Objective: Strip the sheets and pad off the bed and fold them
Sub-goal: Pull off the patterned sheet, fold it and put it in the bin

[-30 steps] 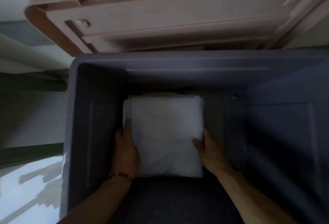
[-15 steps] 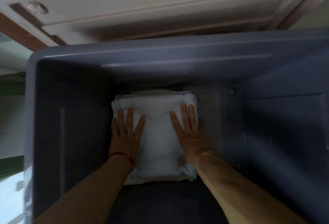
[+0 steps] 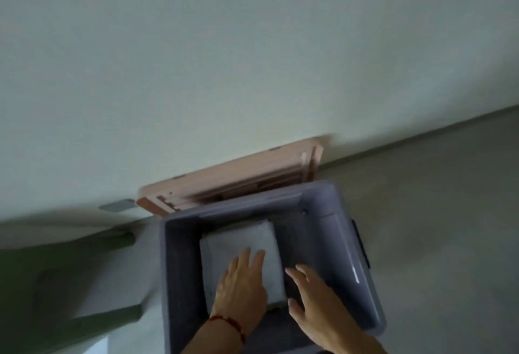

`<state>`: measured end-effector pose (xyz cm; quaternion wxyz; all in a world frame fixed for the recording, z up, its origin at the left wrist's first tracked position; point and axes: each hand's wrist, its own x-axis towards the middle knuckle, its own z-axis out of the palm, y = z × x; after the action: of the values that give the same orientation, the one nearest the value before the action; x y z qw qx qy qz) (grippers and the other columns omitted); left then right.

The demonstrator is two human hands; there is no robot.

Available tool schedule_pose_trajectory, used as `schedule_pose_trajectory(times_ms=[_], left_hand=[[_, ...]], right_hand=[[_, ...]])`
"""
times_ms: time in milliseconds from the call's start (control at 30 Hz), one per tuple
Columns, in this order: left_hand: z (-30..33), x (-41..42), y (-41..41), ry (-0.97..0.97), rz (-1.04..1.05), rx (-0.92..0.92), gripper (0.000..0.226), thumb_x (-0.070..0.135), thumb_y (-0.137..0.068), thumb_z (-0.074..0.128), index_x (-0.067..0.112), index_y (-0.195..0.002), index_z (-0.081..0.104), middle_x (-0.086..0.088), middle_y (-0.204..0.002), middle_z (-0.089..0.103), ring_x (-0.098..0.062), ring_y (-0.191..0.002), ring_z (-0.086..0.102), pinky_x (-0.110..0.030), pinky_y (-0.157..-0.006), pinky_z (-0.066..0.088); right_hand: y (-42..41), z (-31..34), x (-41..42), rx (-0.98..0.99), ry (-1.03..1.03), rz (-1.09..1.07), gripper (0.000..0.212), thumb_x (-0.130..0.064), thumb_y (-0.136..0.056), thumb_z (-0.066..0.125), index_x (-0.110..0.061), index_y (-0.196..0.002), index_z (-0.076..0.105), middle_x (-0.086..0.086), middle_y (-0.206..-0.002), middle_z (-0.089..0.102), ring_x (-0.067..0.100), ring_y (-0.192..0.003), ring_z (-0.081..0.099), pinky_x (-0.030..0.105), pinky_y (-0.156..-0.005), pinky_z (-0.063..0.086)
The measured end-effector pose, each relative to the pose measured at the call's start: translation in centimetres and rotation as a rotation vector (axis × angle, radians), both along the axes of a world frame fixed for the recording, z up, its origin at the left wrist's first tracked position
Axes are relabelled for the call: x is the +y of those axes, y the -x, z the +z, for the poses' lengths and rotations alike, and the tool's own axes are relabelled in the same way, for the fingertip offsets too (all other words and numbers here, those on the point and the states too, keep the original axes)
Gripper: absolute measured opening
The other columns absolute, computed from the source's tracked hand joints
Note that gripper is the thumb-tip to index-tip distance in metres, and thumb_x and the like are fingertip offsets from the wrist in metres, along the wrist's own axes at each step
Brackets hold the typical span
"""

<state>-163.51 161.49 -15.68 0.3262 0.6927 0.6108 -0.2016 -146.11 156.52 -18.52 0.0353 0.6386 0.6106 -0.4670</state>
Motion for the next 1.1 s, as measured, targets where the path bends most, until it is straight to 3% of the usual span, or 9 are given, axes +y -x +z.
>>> schedule_pose_trajectory(times_ms=[167,333,467,567,667,733,867,1033,1100], left_hand=[[19.1,2.4,-6.4,-0.295,-0.07,-0.329,0.055,0.016,-0.081,0.055,0.02,-0.136,0.056,0.0,-0.135,0.055,-0.024,-0.125,0.054,-0.032,-0.108,0.042],[35.9,2.2,-16.4,-0.364,-0.236,-0.605,0.047,0.019,-0.087,0.059,0.019,-0.134,0.056,-0.003,-0.131,0.056,-0.024,-0.122,0.05,-0.031,-0.106,0.037],[45.6,-3.1,-25.3,-0.388,-0.499,-0.826,0.046,0.018,-0.087,0.065,0.023,-0.132,0.057,0.002,-0.133,0.057,-0.019,-0.123,0.049,-0.018,-0.101,0.03],[50.2,-7.7,-31.2,-0.247,-0.688,-0.938,0.045,0.03,-0.079,0.065,0.032,-0.124,0.061,0.011,-0.129,0.06,-0.01,-0.121,0.053,-0.016,-0.104,0.033],[53.5,-13.8,-37.2,0.25,-0.669,-1.049,0.041,0.032,-0.072,0.07,0.037,-0.113,0.071,0.01,-0.123,0.068,-0.015,-0.115,0.062,-0.041,-0.1,0.052],[54.7,-17.5,-40.7,0.393,-0.664,-1.09,0.038,0.025,-0.078,0.067,0.032,-0.114,0.071,0.001,-0.122,0.07,-0.022,-0.113,0.065,-0.047,-0.096,0.053],[55.7,-25.4,-47.7,0.31,-0.896,-1.098,0.038,0.022,-0.081,0.064,0.025,-0.118,0.069,0.0,-0.12,0.07,-0.02,-0.112,0.066,-0.038,-0.094,0.056],[53.1,-29.7,-56.9,-0.222,-1.465,-0.951,0.061,0.042,-0.08,0.049,0.033,-0.14,0.047,0.009,-0.139,0.052,-0.015,-0.126,0.047,-0.034,-0.109,0.038],[51.7,-30.6,-60.4,-0.127,-1.484,-0.945,0.06,0.046,-0.08,0.044,0.042,-0.14,0.04,0.014,-0.139,0.046,-0.011,-0.129,0.042,-0.029,-0.114,0.03]], right_hand=[[-7.8,20.8,-2.3,0.071,-0.103,-0.375,0.03,-0.06,-0.082,0.044,-0.075,-0.108,0.047,-0.025,-0.117,0.064,-0.001,-0.092,0.067,0.018,-0.085,0.052],[-15.2,40.3,-8.7,0.044,-0.449,-0.769,0.023,-0.025,-0.097,0.063,-0.044,-0.109,0.061,-0.037,-0.095,0.067,-0.007,-0.09,0.068,0.008,-0.077,0.049],[-19.4,49.4,-17.2,-0.008,-0.74,-1.118,0.021,-0.019,-0.098,0.063,-0.037,-0.108,0.068,-0.019,-0.094,0.074,-0.001,-0.088,0.069,0.01,-0.075,0.052],[-23.4,51.6,-23.1,-0.019,-0.864,-1.3,0.027,-0.01,-0.096,0.065,-0.035,-0.107,0.069,-0.019,-0.095,0.074,0.003,-0.087,0.07,0.015,-0.076,0.054],[-27.8,52.7,-30.0,-0.065,-0.987,-1.473,0.035,-0.005,-0.093,0.066,-0.04,-0.098,0.07,-0.025,-0.096,0.073,0.003,-0.084,0.071,0.013,-0.073,0.053],[-30.1,53.6,-33.8,-0.097,-1.027,-1.561,0.038,-0.004,-0.092,0.067,-0.042,-0.092,0.07,-0.029,-0.093,0.073,0.001,-0.081,0.071,0.011,-0.072,0.053],[-34.6,55.4,-42.0,-0.177,-1.085,-1.709,0.029,-0.005,-0.093,0.066,-0.032,-0.099,0.074,-0.023,-0.093,0.074,-0.002,-0.081,0.07,0.01,-0.072,0.053],[-40.1,54.8,-49.2,-0.312,-0.949,-1.746,0.025,-0.015,-0.096,0.065,-0.03,-0.115,0.071,-0.017,-0.102,0.072,-0.004,-0.087,0.068,0.014,-0.076,0.056],[-42.9,54.2,-51.6,-0.353,-0.888,-1.794,0.027,-0.015,-0.096,0.064,-0.032,-0.116,0.07,-0.018,-0.103,0.072,-0.005,-0.089,0.066,0.017,-0.078,0.057]])
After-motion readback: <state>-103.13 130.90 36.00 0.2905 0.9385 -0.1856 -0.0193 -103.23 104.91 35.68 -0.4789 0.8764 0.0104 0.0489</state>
